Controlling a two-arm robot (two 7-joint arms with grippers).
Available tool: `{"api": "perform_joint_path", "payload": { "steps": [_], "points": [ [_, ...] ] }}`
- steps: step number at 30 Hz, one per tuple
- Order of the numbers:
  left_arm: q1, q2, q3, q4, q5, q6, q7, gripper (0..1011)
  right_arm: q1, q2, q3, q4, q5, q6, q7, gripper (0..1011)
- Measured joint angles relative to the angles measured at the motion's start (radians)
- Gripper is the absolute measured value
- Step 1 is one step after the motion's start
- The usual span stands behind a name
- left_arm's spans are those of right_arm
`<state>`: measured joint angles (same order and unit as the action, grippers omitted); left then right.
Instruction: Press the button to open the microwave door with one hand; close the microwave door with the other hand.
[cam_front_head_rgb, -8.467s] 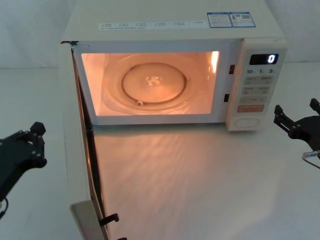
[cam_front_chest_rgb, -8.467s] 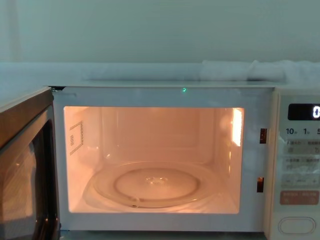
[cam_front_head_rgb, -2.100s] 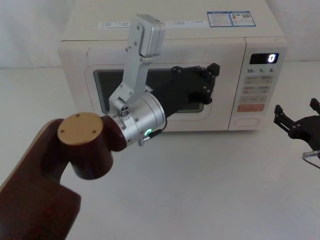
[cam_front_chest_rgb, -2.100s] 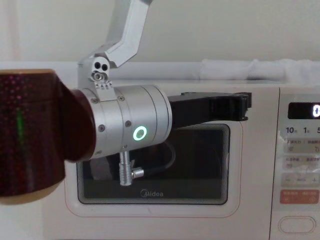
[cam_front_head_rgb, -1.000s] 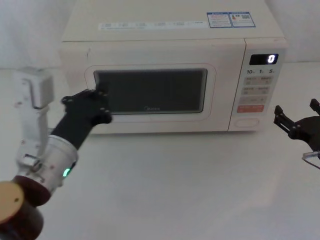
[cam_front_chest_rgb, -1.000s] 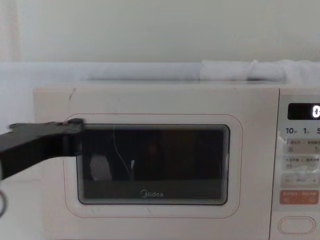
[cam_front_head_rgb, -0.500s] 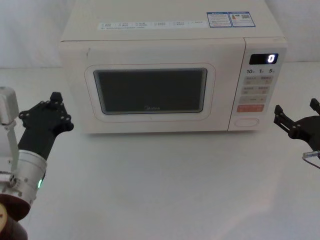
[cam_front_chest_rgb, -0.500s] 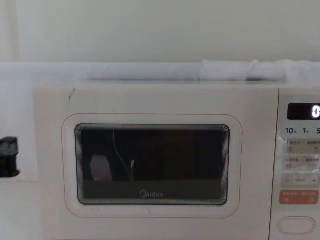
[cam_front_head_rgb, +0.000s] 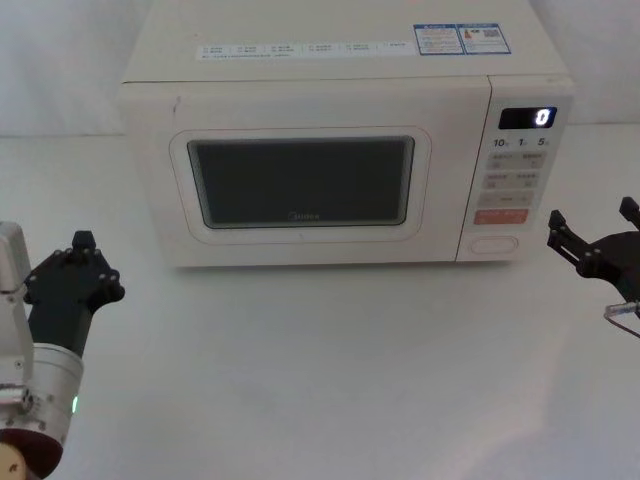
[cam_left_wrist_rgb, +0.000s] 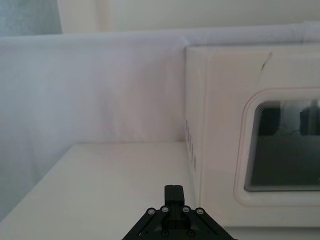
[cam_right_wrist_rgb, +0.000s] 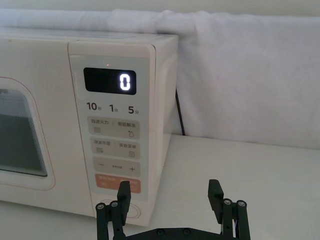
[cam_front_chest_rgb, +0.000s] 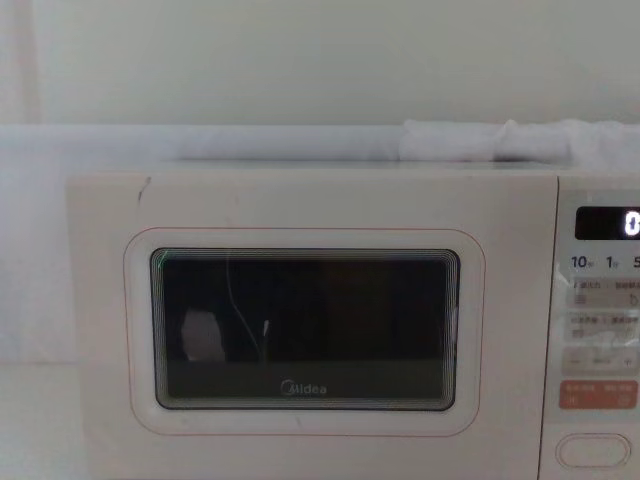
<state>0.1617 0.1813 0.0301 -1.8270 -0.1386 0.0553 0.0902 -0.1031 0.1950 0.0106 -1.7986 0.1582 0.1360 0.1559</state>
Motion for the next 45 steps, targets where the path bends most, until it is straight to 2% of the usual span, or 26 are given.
{"api": "perform_joint_path", "payload": {
  "steps": [14, 22, 32, 45],
  "points": [
    [0.019, -0.032, -0.028, 0.015, -0.007, 0.006, -0.045, 0, 0.000, 0.000, 0.000, 0.000, 0.000, 0.000, 0.000, 1002],
    [0.003, -0.053, -0.036, 0.045, -0.002, -0.005, -0.067, 0, 0.000, 0.000, 0.000, 0.000, 0.000, 0.000, 0.000, 1002],
    [-0.028, -0.066, -0.047, 0.066, 0.030, -0.013, -0.090, 0, 0.000, 0.000, 0.000, 0.000, 0.000, 0.000, 0.000, 1002],
    [-0.021, -0.097, -0.052, 0.068, 0.072, -0.011, -0.106, 0, 0.000, 0.000, 0.000, 0.000, 0.000, 0.000, 0.000, 1002]
  ]
}}
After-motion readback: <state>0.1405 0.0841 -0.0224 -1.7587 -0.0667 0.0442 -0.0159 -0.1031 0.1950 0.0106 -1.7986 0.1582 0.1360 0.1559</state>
